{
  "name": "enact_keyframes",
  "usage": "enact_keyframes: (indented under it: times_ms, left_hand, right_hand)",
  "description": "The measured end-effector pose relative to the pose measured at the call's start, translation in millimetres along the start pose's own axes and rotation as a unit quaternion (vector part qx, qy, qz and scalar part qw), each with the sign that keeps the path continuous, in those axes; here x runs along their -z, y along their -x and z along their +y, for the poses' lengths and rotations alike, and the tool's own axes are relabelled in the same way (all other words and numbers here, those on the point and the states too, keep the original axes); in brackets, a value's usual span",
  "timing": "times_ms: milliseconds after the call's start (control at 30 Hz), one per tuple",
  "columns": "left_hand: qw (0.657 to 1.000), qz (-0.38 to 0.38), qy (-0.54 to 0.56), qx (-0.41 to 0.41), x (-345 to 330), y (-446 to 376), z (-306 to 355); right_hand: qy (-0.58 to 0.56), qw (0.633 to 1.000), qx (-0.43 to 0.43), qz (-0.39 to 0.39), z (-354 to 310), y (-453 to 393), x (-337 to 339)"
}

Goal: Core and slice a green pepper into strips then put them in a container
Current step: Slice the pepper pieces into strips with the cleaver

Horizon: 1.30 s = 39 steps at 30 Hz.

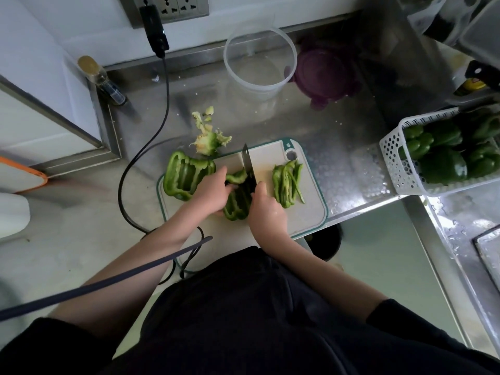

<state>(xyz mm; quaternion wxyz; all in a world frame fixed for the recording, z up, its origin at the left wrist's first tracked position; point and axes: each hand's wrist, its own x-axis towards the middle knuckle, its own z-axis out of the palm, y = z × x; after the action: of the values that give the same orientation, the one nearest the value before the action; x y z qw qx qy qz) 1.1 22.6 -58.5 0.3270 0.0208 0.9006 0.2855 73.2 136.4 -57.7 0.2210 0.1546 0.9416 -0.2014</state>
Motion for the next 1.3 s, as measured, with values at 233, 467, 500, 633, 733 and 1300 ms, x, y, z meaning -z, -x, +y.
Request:
enact_keyframes:
  times_ms: [233, 467, 500, 633, 733, 1300]
  left_hand:
    - [0.997, -0.049, 0.058, 0.014, -1, 15, -28]
    - [0.993, -0.033, 0.106, 0.024, 1, 9, -23]
    - [0.994, -0.03, 0.099, 0.021, 1, 7, -21]
    - [0.999, -0.009, 0.041, -0.002, 0, -1, -15]
    - [0.999, -0.009, 0.043, -0.002, -1, -2, -15]
    - [0.992, -0.002, 0.124, -0.001, -3, 1, -15]
  right_hand:
    - [-0.013, 1.0, 0.011, 0.001, 3, -1, 7]
    - [-0.221, 0.972, -0.029, 0.076, 39, 9, 38]
    - [-0.219, 0.972, -0.032, 0.076, 43, 11, 41]
    - [-0.21, 0.976, 0.003, 0.055, 42, 14, 42]
    - [-0.163, 0.985, 0.032, 0.055, 33, 16, 34]
    - [-0.026, 0.998, 0.031, 0.047, 7, 18, 16]
